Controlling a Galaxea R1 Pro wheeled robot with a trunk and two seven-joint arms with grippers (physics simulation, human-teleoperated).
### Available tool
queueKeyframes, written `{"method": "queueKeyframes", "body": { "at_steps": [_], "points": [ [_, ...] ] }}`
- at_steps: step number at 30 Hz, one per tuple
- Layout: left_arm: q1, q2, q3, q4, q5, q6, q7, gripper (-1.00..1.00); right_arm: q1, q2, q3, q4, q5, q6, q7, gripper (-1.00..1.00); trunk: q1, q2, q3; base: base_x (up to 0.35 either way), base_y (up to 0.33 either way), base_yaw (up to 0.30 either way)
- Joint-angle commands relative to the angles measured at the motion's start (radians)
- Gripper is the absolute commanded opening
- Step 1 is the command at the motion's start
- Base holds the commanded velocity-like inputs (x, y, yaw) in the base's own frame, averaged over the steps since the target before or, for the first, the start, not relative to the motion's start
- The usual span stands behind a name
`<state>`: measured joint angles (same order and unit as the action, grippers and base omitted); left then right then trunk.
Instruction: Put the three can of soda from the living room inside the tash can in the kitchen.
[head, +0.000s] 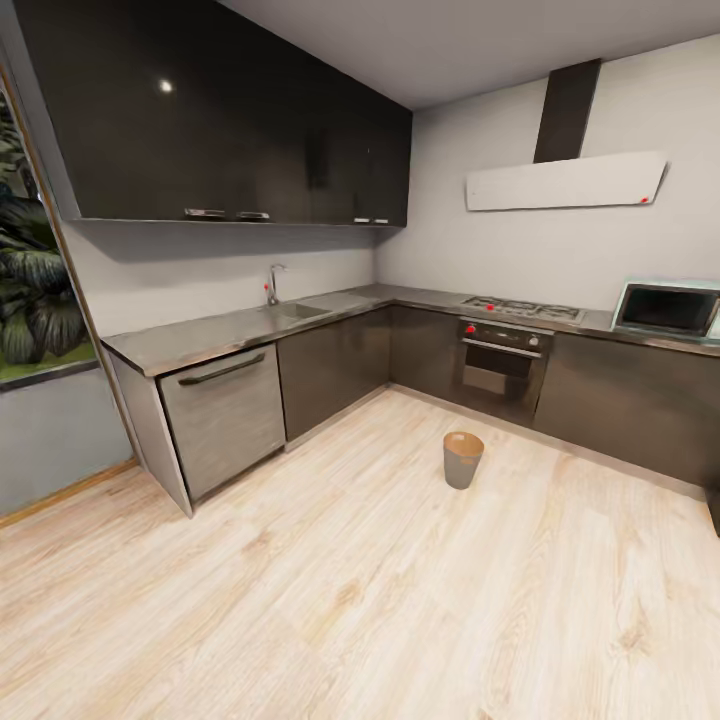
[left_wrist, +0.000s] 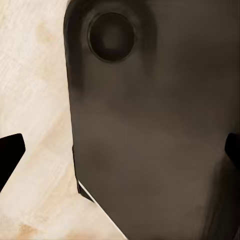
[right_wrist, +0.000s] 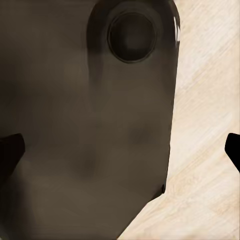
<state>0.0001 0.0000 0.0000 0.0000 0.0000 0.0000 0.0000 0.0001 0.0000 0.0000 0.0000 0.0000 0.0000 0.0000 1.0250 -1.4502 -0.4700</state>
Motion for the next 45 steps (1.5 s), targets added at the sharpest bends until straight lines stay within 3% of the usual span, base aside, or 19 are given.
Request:
{"method": "queueKeyframes", "body": {
  "at_steps": [1,4,21,29,30,32,33,34,35,36,37,39,45],
  "points": [
    [0.0,0.0,0.0,0.0,0.0,0.0,0.0,1.0,0.0,0.0,0.0,0.0,0.0,0.0,0.0,1.0,0.0,0.0,0.0,0.0,0.0,0.0],
    [0.003,-0.006,-0.004,-0.013,0.002,-0.002,-0.014,1.0,-0.017,0.012,0.003,-0.005,0.009,-0.002,0.001,1.0,0.0,0.0,0.0,0.0,0.0,0.0],
    [0.003,-0.006,-0.004,-0.013,0.002,-0.002,-0.014,1.0,-0.018,0.012,0.003,-0.005,0.009,-0.002,0.001,1.0,0.0,0.0,0.0,0.0,0.0,0.0],
    [0.004,0.033,0.007,-0.054,0.014,0.034,-0.054,1.0,-0.065,-0.029,0.003,-0.049,0.009,-0.006,0.04,1.0,0.0,0.0,0.0,0.0,0.0,0.0],
    [0.004,0.103,0.018,-0.68,0.021,0.044,-0.686,1.0,-0.18,-0.138,-0.001,-0.397,0.009,-0.013,0.505,1.0,0.0,0.0,0.0,0.0,0.0,0.0],
    [0.004,0.105,0.041,-0.704,0.022,0.041,-0.699,1.0,-0.182,-0.154,-0.003,-0.442,0.008,-0.012,0.515,1.0,0.0,0.0,0.0,0.0,0.0,0.0],
    [0.005,0.106,0.11,-0.768,0.024,0.039,-0.706,1.0,-0.183,-0.164,-0.004,-0.502,0.005,-0.007,0.52,1.0,0.0,0.0,0.0,0.0,0.0,0.0],
    [0.005,0.106,0.144,-0.795,0.024,0.039,-0.708,1.0,-0.183,-0.166,-0.005,-0.518,0.004,-0.005,0.522,1.0,0.0,0.0,0.0,0.0,0.0,0.0],
    [0.005,0.106,0.218,-0.834,0.024,0.038,-0.712,1.0,-0.184,-0.169,-0.005,-0.54,0.003,-0.001,0.523,1.0,0.0,0.0,0.0,0.0,0.0,0.0],
    [0.005,0.105,0.254,-0.845,0.024,0.037,-0.713,1.0,-0.184,-0.17,-0.005,-0.548,0.003,0.001,0.524,1.0,0.0,0.0,0.0,0.0,0.0,0.0],
    [0.005,0.104,0.313,-0.844,0.023,0.036,-0.715,1.0,-0.184,-0.172,-0.005,-0.561,0.002,0.004,0.526,1.0,0.0,0.0,0.0,0.0,0.0,0.0],
    [0.005,0.104,0.375,-0.79,0.023,0.035,-0.72,1.0,-0.184,-0.174,-0.006,-0.574,-0.001,0.039,0.537,1.0,0.0,0.0,0.0,0.0,0.0,0.0],
    [0.005,0.106,0.407,-0.752,0.022,0.034,-0.765,1.0,-0.184,-0.172,-0.007,-0.581,-0.003,0.13,0.568,1.0,0.0,0.0,0.0,0.0,0.0,0.0]
  ]
}}
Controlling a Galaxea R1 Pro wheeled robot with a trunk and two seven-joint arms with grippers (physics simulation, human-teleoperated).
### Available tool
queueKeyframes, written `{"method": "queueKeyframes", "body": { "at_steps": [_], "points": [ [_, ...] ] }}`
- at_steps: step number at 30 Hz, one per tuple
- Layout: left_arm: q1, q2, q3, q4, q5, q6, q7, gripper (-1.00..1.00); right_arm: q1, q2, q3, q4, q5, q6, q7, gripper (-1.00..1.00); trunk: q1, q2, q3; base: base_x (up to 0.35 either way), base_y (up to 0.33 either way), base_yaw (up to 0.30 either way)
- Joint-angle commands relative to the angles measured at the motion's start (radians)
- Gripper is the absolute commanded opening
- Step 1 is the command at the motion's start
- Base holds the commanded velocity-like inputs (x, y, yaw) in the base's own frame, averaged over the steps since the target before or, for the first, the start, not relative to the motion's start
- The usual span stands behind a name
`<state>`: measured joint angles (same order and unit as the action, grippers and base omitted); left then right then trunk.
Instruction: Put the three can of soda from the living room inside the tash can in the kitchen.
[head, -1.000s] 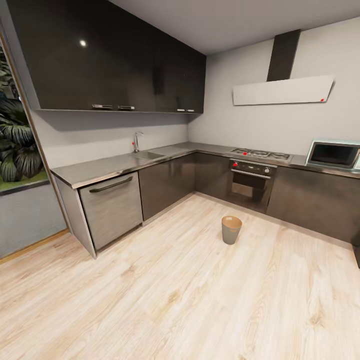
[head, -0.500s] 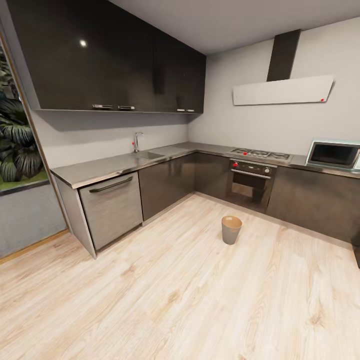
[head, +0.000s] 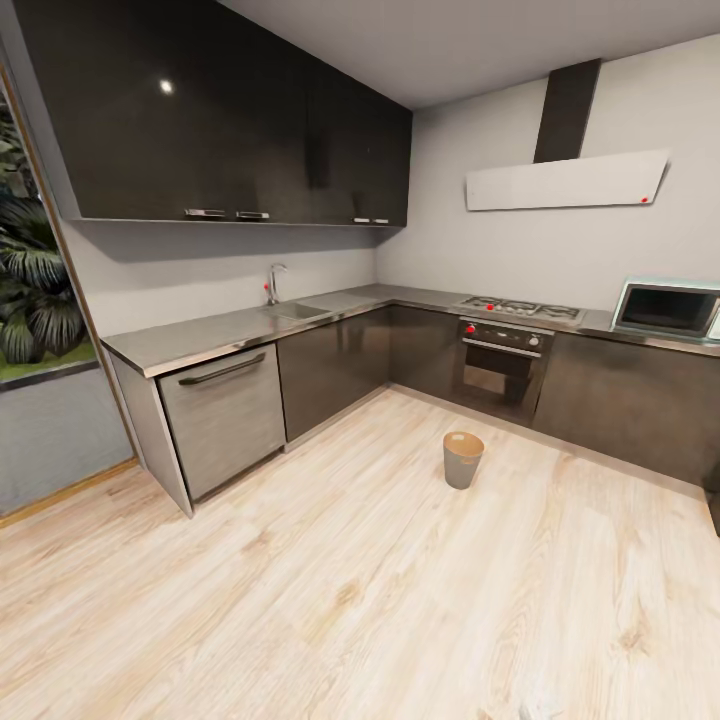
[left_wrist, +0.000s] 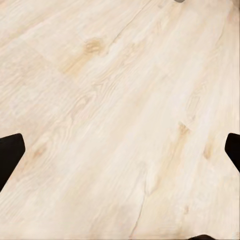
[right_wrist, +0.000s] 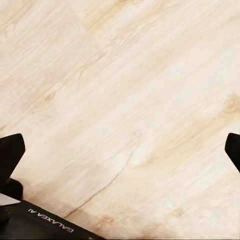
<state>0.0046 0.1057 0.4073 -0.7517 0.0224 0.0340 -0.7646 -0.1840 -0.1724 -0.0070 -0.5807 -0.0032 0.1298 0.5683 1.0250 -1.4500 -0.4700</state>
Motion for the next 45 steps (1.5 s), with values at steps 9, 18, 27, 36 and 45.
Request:
{"method": "queueKeyframes", "body": {
  "at_steps": [9,18,27,36,45],
  "points": [
    [0.0,0.022,0.012,0.016,-0.005,0.0,-0.385,1.0,0.001,-0.008,-0.028,-0.002,0.001,0.045,0.017,1.0,0.0,0.0,0.0,0.133,-0.038,0.0],
    [0.0,0.05,0.013,0.02,-0.004,0.002,-0.426,1.0,0.001,-0.01,-0.035,-0.001,0.004,0.045,0.028,1.0,0.0,0.0,0.0,0.323,-0.114,0.0],
    [0.0,0.054,0.014,0.022,-0.004,0.001,-0.427,1.0,0.001,-0.01,-0.036,-0.001,0.005,0.045,0.028,1.0,0.0,0.0,0.0,0.338,-0.121,0.0],
    [0.0,0.054,0.013,0.022,-0.004,0.001,-0.428,1.0,0.001,-0.01,-0.036,-0.002,0.006,0.045,0.085,1.0,0.0,0.0,0.0,0.34,-0.092,-0.033],
    [0.0,0.054,0.013,0.022,-0.005,0.001,-0.429,1.0,0.001,-0.01,-0.034,-0.002,0.009,0.045,0.123,1.0,0.0,0.0,0.0,0.345,-0.003,-0.223]
  ]
}}
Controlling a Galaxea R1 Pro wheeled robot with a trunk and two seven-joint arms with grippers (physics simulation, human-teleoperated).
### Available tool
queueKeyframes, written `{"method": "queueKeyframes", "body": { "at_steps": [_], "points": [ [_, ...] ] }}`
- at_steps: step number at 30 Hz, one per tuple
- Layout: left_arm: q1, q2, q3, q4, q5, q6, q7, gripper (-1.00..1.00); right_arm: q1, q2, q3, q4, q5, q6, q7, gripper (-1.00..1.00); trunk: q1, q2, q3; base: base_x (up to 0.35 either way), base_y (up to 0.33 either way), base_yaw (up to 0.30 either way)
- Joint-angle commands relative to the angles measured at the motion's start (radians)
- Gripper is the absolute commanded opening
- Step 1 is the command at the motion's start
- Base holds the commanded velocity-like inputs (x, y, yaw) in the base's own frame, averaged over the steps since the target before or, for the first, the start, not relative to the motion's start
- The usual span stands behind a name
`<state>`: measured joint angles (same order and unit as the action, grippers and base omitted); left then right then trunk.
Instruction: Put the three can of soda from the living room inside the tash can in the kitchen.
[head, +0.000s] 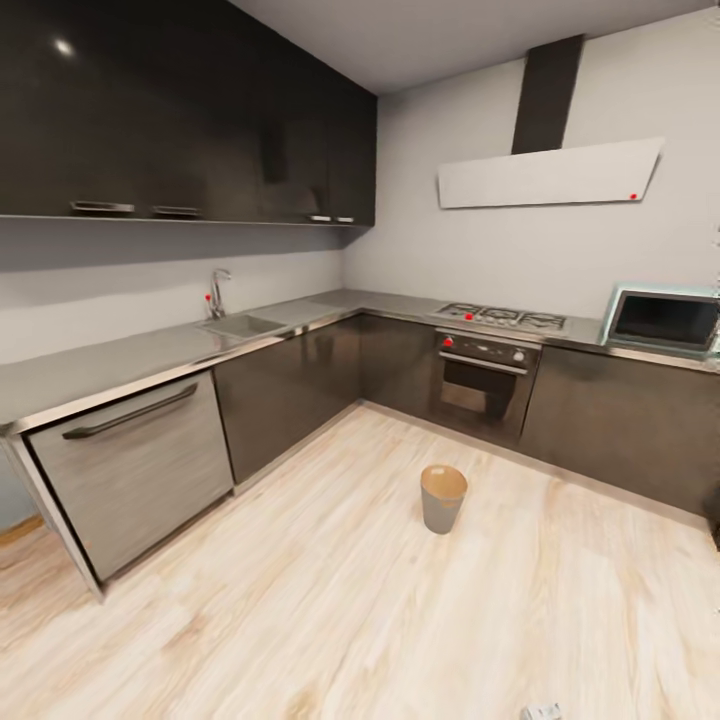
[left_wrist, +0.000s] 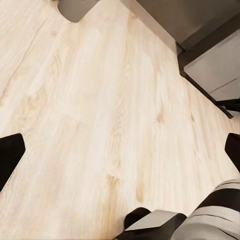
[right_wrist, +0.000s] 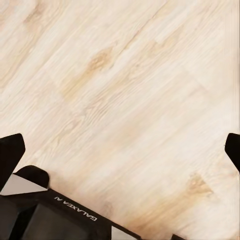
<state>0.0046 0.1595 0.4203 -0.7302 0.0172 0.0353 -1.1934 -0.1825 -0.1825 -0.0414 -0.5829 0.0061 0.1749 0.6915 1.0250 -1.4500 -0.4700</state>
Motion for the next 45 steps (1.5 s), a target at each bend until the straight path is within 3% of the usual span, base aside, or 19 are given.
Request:
{"method": "queueKeyframes", "body": {
  "at_steps": [1,25,45],
  "points": [
    [0.0,0.0,0.0,0.0,0.0,0.0,0.0,1.0,0.0,0.0,0.0,0.0,0.0,0.0,0.0,1.0,0.0,0.0,0.0,0.346,0.0,-0.135],
    [0.0,0.0,-0.001,0.0,0.0,0.0,0.001,1.0,0.0,0.0,0.0,0.002,0.002,-0.001,-0.003,1.0,0.0,0.0,0.0,0.346,-0.004,-0.015],
    [0.0,0.0,-0.002,0.0,0.0,0.001,0.002,1.0,0.0,0.0,0.0,0.003,0.002,-0.002,-0.006,1.0,0.0,0.0,0.0,0.346,-0.104,0.0]
  ]
}}
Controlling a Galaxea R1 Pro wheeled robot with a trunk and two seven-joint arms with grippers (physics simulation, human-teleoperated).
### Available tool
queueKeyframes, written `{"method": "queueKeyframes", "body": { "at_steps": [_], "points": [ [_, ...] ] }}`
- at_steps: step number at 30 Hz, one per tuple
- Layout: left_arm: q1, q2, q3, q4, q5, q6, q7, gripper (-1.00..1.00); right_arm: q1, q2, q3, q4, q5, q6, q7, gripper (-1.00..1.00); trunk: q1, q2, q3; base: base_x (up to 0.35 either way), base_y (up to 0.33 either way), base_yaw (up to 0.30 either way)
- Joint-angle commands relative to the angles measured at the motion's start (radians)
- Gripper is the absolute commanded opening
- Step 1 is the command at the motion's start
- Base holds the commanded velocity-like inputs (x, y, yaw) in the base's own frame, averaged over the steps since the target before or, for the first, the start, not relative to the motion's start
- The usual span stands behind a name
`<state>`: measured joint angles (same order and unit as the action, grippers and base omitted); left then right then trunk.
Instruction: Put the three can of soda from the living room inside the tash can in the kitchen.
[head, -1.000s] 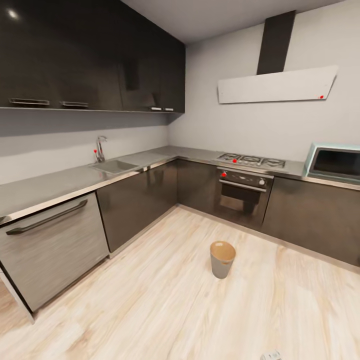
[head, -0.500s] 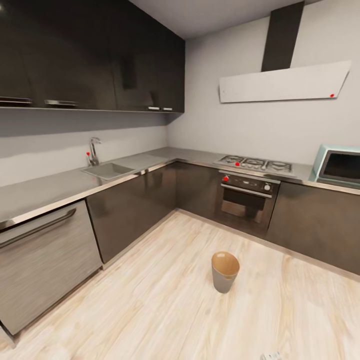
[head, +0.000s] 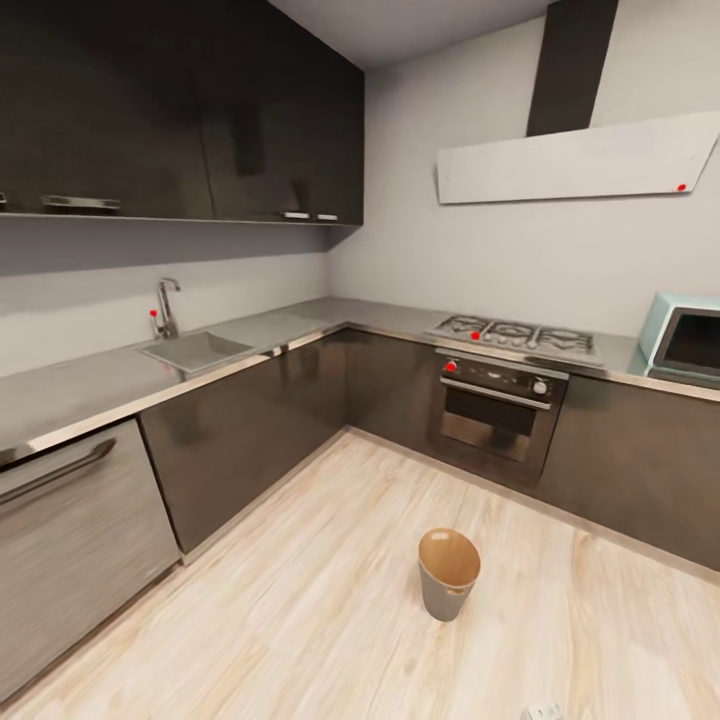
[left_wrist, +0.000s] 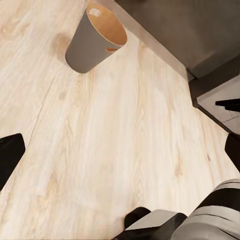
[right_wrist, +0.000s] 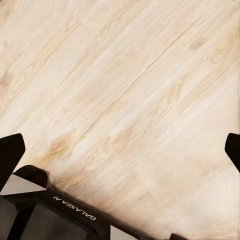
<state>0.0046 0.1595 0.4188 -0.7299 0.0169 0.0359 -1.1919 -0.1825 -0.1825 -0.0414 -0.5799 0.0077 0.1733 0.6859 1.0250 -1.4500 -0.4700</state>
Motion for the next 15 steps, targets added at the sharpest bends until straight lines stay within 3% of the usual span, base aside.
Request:
{"method": "queueKeyframes", "body": {
  "at_steps": [1,15],
  "points": [
    [0.0,0.0,0.0,0.0,0.0,0.0,0.0,1.0,0.0,0.0,0.0,0.0,0.0,0.0,0.0,1.0,0.0,0.0,0.0,0.346,-0.122,0.0],
    [0.0,0.0,0.0,0.001,0.0,0.0,0.0,1.0,0.0,0.0,0.0,0.0,0.0,0.0,0.0,1.0,0.0,0.0,0.0,0.346,-0.112,0.0]
  ]
}}
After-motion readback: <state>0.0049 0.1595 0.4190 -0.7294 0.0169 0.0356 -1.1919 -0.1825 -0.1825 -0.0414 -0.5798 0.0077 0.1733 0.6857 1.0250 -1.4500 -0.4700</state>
